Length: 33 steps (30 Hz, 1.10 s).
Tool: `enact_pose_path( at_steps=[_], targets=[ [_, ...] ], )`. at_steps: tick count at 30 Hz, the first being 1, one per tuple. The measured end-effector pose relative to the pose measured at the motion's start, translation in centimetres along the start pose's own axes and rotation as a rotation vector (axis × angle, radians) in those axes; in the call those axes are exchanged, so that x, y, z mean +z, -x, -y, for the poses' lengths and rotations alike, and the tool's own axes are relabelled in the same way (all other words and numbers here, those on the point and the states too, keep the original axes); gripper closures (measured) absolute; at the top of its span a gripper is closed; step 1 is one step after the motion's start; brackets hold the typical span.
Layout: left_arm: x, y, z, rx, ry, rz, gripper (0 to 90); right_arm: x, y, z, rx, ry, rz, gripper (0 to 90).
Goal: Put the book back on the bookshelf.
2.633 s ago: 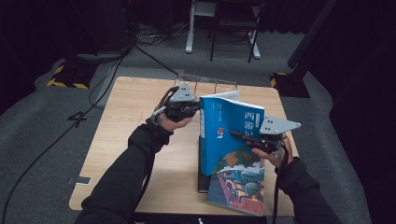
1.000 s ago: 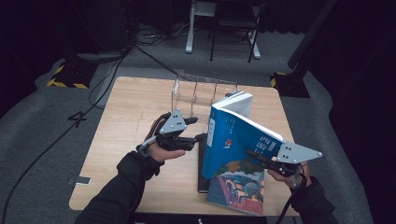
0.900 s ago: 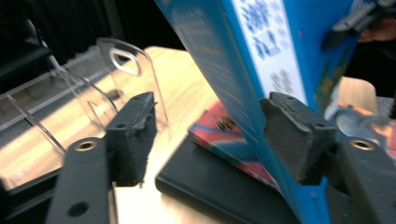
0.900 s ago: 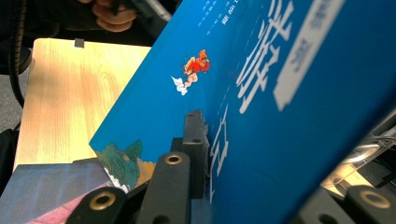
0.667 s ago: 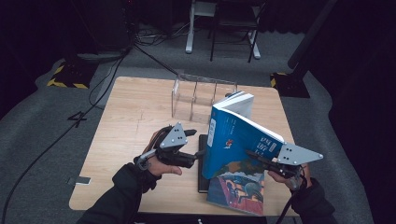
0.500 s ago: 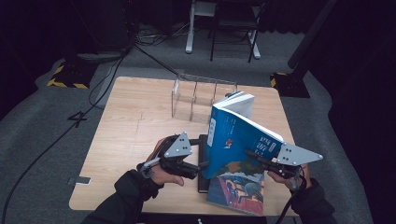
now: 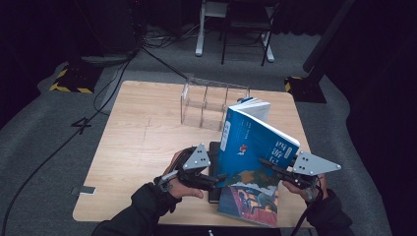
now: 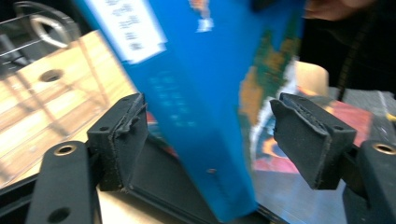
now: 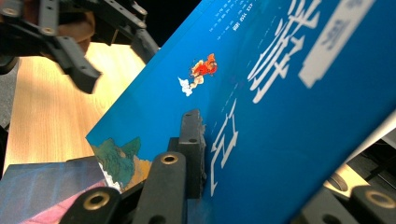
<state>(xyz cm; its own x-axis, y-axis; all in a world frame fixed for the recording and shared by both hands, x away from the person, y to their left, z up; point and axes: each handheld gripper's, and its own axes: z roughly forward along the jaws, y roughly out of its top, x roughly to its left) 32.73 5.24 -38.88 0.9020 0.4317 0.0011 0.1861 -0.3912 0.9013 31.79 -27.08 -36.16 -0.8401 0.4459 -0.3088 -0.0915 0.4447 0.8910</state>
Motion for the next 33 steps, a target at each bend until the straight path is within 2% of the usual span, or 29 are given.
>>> enact_pose_path(
  at_steps=[1,2,4,6,7,8,9,12,14,19,20,21,26,30,33],
  targets=[
    [0.1,-0.3,0.1,-0.025,0.005,-0.006,25.6,0.0,0.0,0.0,-0.001,0.002,-0.001,76.2],
    [0.1,-0.3,0.1,-0.025,0.005,-0.006,25.8,0.0,-0.1,0.0,-0.005,0.005,-0.002,76.3],
    [0.7,-1.1,0.2,-0.068,0.005,0.021,25.5,0.0,-0.2,0.0,-0.012,0.008,-0.006,76.3],
    [1.2,-1.2,0.0,-0.055,0.004,0.025,25.7,0.0,-0.2,0.0,-0.013,0.008,-0.007,76.3],
    [1.8,-1.2,-0.3,-0.042,0.006,0.041,25.9,-0.1,-0.2,-0.1,-0.02,0.007,-0.005,76.3],
    [1.8,-1.2,-0.3,-0.042,0.006,0.041,26.3,-0.1,-0.3,-0.1,-0.024,0.008,-0.004,76.3],
    [2.4,-1.1,-0.8,-0.021,0.002,0.032,27.2,-0.1,-0.3,0.0,-0.028,0.011,-0.005,76.3],
    [2.9,-1.4,-1.2,-0.022,0.005,0.033,27.5,-0.3,-0.5,0.0,-0.032,0.017,-0.008,76.3],
    [3.0,-1.6,-1.3,-0.023,0.008,0.038,28.5,-0.3,-0.5,0.0,-0.034,0.018,-0.009,76.3],
    [3.2,-2.6,-2.1,-0.03,0.018,0.099,27.4,-0.5,-0.9,-0.1,-0.055,0.029,-0.014,76.2],
    [3.2,-2.6,-2.1,-0.03,0.018,0.099,27.4,-0.5,-0.9,-0.1,-0.055,0.029,-0.014,76.2],
    [3.2,-2.7,-2.5,-0.026,0.021,0.102,27.4,-0.5,-0.9,-0.1,-0.057,0.03,-0.012,76.2],
    [2.6,-3.0,-4.4,0.045,0.042,0.107,29.5,-0.5,-1.3,-0.2,-0.083,0.031,-0.001,76.1],
    [2.5,-3.4,-5.7,0.051,0.055,0.115,27.0,-0.6,-1.4,-0.2,-0.09,0.036,-0.004,76.1],
    [2.8,-3.5,-6.4,0.057,0.046,0.112,24.9,-0.5,-1.4,-0.2,-0.094,0.034,0.001,76.1]
  ],
)
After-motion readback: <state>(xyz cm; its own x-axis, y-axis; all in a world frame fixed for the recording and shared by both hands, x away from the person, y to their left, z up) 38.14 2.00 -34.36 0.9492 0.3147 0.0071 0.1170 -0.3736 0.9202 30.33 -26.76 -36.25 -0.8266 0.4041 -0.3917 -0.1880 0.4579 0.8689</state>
